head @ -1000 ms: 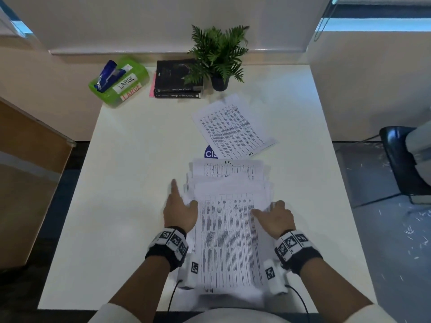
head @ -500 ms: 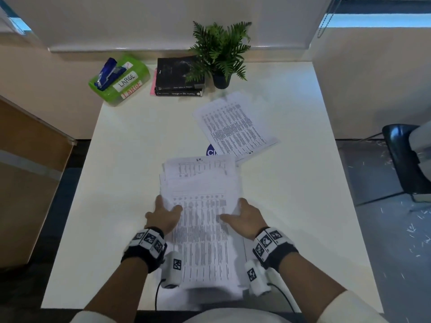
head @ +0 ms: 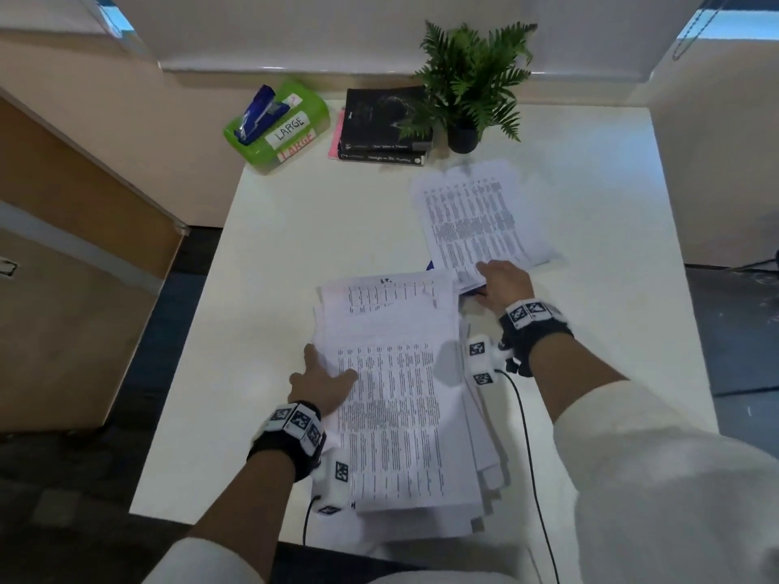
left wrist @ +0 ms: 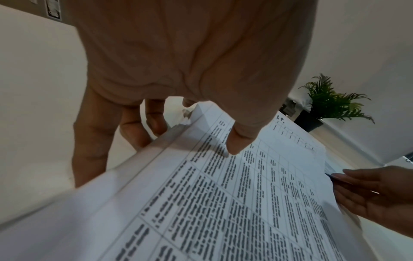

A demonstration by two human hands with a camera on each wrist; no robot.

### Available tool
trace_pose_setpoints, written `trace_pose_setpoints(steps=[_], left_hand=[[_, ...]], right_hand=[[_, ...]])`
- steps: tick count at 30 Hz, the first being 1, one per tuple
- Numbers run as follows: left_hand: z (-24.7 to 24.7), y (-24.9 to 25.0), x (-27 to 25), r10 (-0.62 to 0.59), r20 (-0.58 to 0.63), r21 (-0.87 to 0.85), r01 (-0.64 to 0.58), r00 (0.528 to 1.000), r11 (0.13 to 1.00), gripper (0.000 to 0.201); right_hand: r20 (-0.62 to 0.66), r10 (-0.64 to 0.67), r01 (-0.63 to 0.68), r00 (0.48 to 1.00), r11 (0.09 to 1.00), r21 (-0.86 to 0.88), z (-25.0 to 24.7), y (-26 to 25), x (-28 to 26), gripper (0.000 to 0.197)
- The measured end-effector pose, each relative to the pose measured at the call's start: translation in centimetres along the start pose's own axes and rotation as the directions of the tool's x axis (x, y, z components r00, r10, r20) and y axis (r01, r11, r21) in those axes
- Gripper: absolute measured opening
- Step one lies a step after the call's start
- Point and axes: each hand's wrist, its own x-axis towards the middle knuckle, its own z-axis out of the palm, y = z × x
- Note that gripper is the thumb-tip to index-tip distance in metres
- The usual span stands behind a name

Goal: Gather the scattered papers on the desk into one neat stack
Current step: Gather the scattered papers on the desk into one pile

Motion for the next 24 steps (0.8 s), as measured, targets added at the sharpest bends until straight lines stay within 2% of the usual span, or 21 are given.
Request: trace_pose_setpoints(steps=[2,4,5,7,10,13,15,18,20,21,22,24], left_hand=[[-0.1,-0.3,-0.1,0.016,0.013,-0.002,-0.016,1.000,1.000,0.100],[-0.3,-0.5,-0.1,0.031,0.023,-0.006,-0.031,0.999,1.000,0.101],[-0.3,-0.5,-0.1,0.036,0.030,-0.014,-0.036,0.999,0.999,0.102],[-0.5,-0.7,-0.3,0.052,0.038,-0.035,-0.050,0.998,0.998,0.105],[-0.6,-0.9,-0.6,0.050,0.040,-0.051,-0.048,0.998,0.998,0.107],[-0.1,-1.1,-0.9,0.055,0.034,-0.070,-0.053,0.998,0.996,0.107],[0.2,-1.2,-1.2,0.067,0.009,-0.077,-0.066,0.998,0.995,0.104],[0.2,-1.5,-1.7,0.048,-0.037,-0.154,-0.053,0.998,0.987,0.095],[-0.1,-1.9,-2.0,-0.007,-0.046,-0.327,-0.009,0.999,0.945,0.072],[-0.2,-2.1,-2.3,-0.035,-0.034,-0.416,0.017,0.999,0.909,0.053],[-0.4,-2.4,-2.5,-0.052,-0.013,-0.501,0.039,0.999,0.864,0.042],[-0.6,-3.4,-2.7,-0.070,0.011,-0.560,0.064,0.997,0.826,0.044]], right_hand=[[-0.001,-0.032,0.032,0.999,0.991,-0.128,0.8,0.2,0.3,0.013],[-0.087,-0.029,0.017,0.996,0.991,-0.130,0.6,1.3,-0.3,0.009],[-0.137,0.032,-0.035,0.990,0.999,-0.024,-0.1,2.6,0.2,0.005],[-0.190,0.032,-0.003,0.981,0.988,0.152,-2.7,4.3,0.0,0.009],[-0.260,0.055,0.065,0.964,0.899,0.434,-7.9,5.1,-1.2,0.014],[-0.191,0.051,0.072,0.980,0.807,0.586,-11.6,5.0,-3.6,0.023],[-0.054,-0.003,0.035,0.999,0.807,0.590,-12.0,5.4,-5.4,0.031],[0.199,-0.031,-0.031,0.980,0.954,0.297,-11.4,6.4,-7.5,0.032],[0.354,-0.080,0.068,0.932,0.997,0.045,-11.0,7.1,-8.1,0.032],[0.412,-0.099,0.163,0.906,0.979,-0.124,-10.7,7.2,-8.5,0.036],[0.471,-0.104,0.269,0.876,0.916,-0.299,-10.3,7.1,-8.8,0.043],[0.539,-0.094,0.439,0.837,0.703,-0.560,-9.1,6.9,-9.3,0.056]])
